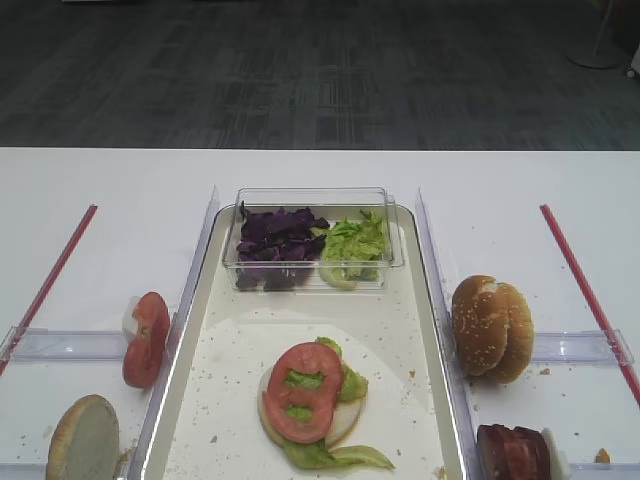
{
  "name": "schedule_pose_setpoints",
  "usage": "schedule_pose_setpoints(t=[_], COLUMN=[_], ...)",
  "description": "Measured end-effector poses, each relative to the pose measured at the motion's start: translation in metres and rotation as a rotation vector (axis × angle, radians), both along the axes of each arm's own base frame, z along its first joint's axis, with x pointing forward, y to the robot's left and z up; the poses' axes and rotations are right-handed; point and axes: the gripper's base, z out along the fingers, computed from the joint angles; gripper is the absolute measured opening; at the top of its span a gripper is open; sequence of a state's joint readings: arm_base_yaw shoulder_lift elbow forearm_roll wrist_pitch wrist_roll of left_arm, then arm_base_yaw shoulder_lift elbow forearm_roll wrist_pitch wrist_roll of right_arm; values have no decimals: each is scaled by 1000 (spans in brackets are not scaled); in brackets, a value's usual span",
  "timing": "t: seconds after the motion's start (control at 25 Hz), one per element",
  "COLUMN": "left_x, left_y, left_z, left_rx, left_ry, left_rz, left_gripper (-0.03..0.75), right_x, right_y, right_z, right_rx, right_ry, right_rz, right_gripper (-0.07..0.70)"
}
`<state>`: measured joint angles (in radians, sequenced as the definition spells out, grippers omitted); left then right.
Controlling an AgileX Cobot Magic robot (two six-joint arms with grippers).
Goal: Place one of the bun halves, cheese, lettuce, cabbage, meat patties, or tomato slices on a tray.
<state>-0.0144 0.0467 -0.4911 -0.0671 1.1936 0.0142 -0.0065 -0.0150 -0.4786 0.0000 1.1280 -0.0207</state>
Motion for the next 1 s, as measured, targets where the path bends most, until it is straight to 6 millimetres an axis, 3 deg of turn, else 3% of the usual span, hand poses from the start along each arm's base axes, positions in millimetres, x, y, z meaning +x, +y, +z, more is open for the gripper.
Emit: schedule_pose_setpoints(t=[1.0], left_x=[-9], left_y=[3], left_z=[0], left_rx=[4], left_ry=[-68], left_rz=[35], left_gripper=[493], right_x=[0], right_y=[0], right_z=[0], right_rx=[2], right_ry=[0], right_rz=[-1], right_gripper=[571])
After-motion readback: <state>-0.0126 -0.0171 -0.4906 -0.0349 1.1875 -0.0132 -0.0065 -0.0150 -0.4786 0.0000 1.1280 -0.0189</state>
